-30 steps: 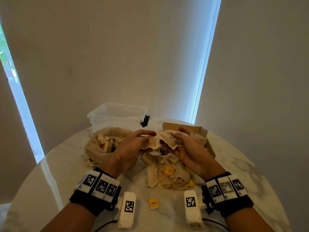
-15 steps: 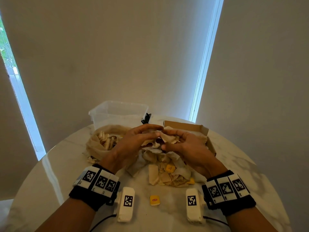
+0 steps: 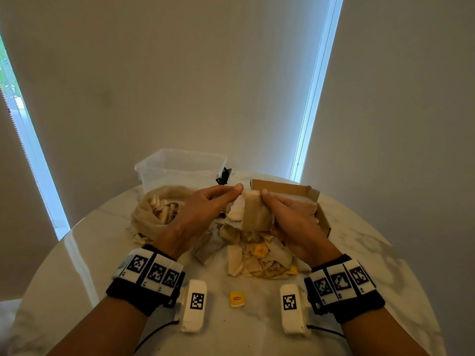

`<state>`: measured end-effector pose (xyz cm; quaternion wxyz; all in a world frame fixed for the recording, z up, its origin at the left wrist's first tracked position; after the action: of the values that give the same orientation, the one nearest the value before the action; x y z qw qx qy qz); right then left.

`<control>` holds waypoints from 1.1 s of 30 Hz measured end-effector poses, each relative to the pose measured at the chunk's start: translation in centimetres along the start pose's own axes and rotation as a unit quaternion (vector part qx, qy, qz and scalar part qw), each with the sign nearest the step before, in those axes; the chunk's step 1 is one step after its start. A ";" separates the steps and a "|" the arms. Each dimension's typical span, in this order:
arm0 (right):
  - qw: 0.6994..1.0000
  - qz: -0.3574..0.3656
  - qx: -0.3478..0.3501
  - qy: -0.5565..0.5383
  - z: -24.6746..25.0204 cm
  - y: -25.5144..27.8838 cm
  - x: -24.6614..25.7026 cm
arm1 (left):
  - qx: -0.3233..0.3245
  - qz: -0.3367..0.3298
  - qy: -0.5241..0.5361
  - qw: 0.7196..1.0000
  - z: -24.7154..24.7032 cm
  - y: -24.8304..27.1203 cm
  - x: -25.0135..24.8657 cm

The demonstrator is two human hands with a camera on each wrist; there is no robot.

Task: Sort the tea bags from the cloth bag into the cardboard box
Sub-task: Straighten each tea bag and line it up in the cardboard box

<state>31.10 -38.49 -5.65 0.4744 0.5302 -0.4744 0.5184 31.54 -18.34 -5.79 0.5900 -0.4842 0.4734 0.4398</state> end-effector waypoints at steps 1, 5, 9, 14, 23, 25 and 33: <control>0.999 -0.019 -0.006 -0.030 0.0 -0.1 -0.1 | 0.007 0.007 -0.019 1.000 -0.1 0.1 0.1; 0.983 -0.089 0.015 -0.163 0.5 -0.6 -0.4 | 0.021 0.031 -0.110 0.993 -0.2 0.0 0.7; 0.956 -0.138 0.119 -0.231 0.9 -0.7 -0.4 | 0.017 0.048 -0.134 0.990 0.1 -0.4 1.2; 0.965 -0.101 0.101 -0.219 3.7 -1.2 1.9 | -0.009 0.042 -0.134 0.990 0.8 -1.1 1.7; 0.957 -0.132 0.056 0.253 10.4 -5.0 5.6 | -0.007 0.033 -0.113 0.993 0.6 -1.3 2.0; 0.932 -0.167 0.070 0.314 10.8 -5.6 4.9 | -0.005 0.032 -0.111 0.993 0.6 -1.2 2.0; 0.910 -0.199 0.070 0.357 10.3 -6.8 3.1 | -0.005 0.032 -0.118 0.992 0.5 -1.1 1.8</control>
<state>38.98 -48.11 -2.73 0.6670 0.4250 -0.1200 0.6001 32.98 -17.88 -7.30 0.6249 -0.4167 0.4132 0.5149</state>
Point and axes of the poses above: each hand's wrist, its own y-axis away from the middle knuckle, its own z-axis out of the back of the hand, x = y × z, the point moved 2 cm from there along -y, towards the middle knuckle, and after that the axes turned 2 degrees about x, right-handed, at the moved point
